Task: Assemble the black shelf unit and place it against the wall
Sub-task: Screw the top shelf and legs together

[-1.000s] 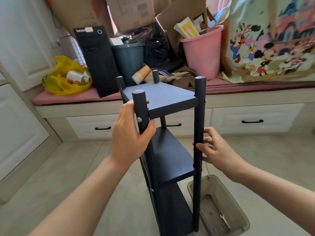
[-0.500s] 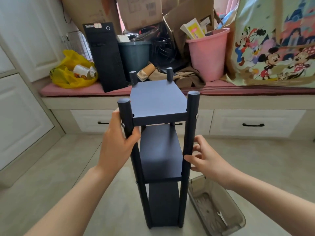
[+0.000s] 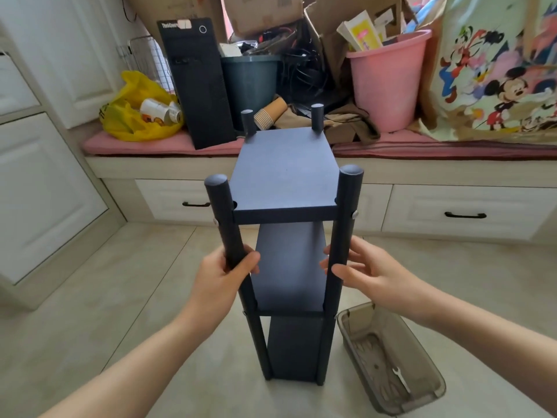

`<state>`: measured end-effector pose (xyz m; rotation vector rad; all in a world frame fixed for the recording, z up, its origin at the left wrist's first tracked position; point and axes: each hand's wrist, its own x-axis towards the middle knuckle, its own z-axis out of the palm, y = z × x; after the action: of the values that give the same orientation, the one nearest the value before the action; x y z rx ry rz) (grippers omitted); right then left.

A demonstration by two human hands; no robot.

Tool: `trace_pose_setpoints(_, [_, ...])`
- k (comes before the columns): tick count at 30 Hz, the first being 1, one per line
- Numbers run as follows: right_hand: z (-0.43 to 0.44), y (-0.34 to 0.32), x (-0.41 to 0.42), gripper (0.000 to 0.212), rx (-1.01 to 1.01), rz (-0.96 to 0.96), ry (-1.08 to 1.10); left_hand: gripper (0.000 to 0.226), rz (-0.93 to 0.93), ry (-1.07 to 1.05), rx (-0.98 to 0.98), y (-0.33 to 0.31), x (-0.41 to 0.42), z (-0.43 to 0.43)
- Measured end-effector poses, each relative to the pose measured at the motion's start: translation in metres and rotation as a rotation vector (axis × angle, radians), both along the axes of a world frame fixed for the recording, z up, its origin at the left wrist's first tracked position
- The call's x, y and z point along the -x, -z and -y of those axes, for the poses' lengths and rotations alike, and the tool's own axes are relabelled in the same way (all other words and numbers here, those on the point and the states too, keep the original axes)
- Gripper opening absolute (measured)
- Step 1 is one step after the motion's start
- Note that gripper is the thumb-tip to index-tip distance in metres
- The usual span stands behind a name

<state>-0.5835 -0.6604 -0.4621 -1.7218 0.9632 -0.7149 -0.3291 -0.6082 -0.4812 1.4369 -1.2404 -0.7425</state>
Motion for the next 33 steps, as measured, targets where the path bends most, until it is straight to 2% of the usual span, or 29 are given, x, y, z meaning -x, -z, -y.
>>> trace_pose_setpoints(3, [-0.001,-0.001,-0.005,0.022,0.004,-0.005,0.015,0.028,0.002,-0.067,0.026,0.001,0.006,0.004])
trace_pose_setpoints(9, [-0.006,-0.016,-0.006,0.034,-0.013,0.091,0.029,0.04,0.002,-0.118,0.088,-0.01,0.008,0.012])
trace_pose_setpoints(14, [-0.004,-0.034,-0.016,0.039,0.014,0.206,0.012,0.035,-0.009,-0.14,0.168,-0.03,-0.003,0.026])
trace_pose_setpoints(19, [0.004,-0.047,-0.044,0.044,-0.006,0.329,-0.015,0.036,-0.106,-0.211,0.23,-0.044,-0.019,0.05])
trace_pose_setpoints(22, [0.009,-0.053,-0.056,0.045,-0.016,0.386,-0.014,0.028,-0.141,-0.232,0.239,-0.049,-0.025,0.059])
trace_pose_setpoints(33, [0.017,-0.063,-0.052,0.044,0.0,0.406,-0.013,0.03,-0.208,-0.236,0.267,-0.051,-0.016,0.072])
